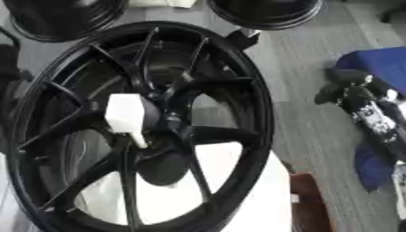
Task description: Pull the pin out of the wheel hub.
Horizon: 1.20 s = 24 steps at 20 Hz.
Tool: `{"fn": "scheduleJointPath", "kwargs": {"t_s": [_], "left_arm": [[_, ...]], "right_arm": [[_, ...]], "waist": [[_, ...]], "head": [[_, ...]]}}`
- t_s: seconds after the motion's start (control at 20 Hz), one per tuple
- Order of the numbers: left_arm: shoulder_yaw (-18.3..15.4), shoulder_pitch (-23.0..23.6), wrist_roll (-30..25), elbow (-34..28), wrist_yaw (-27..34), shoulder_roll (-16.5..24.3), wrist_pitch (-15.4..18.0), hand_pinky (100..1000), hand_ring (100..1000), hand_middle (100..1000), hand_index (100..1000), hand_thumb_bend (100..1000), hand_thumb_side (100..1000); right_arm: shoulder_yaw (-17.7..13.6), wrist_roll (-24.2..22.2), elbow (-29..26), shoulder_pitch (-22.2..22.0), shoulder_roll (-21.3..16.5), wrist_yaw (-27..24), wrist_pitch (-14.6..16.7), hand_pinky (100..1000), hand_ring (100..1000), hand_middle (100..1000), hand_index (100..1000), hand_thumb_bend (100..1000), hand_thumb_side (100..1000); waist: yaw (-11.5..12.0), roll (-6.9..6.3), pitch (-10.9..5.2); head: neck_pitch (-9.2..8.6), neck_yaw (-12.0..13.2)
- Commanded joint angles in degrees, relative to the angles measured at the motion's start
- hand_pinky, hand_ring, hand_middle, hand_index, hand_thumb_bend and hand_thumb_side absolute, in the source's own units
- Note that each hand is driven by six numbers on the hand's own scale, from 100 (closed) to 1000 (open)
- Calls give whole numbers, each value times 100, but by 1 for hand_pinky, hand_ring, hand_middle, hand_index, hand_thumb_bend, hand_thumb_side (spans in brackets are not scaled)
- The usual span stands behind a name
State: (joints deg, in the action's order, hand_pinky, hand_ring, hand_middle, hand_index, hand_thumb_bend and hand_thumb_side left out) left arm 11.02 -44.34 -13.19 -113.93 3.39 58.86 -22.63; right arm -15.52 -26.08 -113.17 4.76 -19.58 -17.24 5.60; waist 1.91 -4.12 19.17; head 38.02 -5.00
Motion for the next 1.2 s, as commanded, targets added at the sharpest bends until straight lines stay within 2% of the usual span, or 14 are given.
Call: {"fn": "scheduleJointPath", "kwargs": {"t_s": [0.05, 0.35, 0.7, 0.95, 1.2], "left_arm": [[248, -367, -582, -66, -284, 369, -135, 775, 743, 648, 779, 362, 604], [875, -1292, -1657, -66, -618, 206, -287, 789, 757, 660, 798, 397, 614], [1568, -2463, -2521, -36, -857, -546, -613, 790, 758, 658, 798, 407, 621], [1972, -3000, -2620, 199, -935, -1083, -823, 784, 756, 652, 797, 405, 624], [2231, -3206, -2342, 2, -831, -1262, -1158, 776, 753, 651, 798, 423, 622]], "right_arm": [[-47, 17, -142, -19, -176, 71, 12, 809, 658, 633, 804, 100, 556], [-51, 18, -137, -109, -215, 169, 24, 809, 657, 632, 804, 100, 564], [-44, 12, -118, -187, -208, 263, 55, 809, 657, 631, 804, 100, 569], [-31, -8, -99, -209, -190, 284, 63, 809, 656, 631, 804, 100, 571], [-21, -22, -91, -214, -191, 291, 65, 809, 656, 630, 804, 100, 571]], "waist": [[24, -4, -129], [107, -51, -145], [171, -40, -163], [178, -19, -174], [176, -20, -180]], "head": [[-11, 35], [-13, -28], [-33, -46], [-121, -58], [-166, -78]]}}
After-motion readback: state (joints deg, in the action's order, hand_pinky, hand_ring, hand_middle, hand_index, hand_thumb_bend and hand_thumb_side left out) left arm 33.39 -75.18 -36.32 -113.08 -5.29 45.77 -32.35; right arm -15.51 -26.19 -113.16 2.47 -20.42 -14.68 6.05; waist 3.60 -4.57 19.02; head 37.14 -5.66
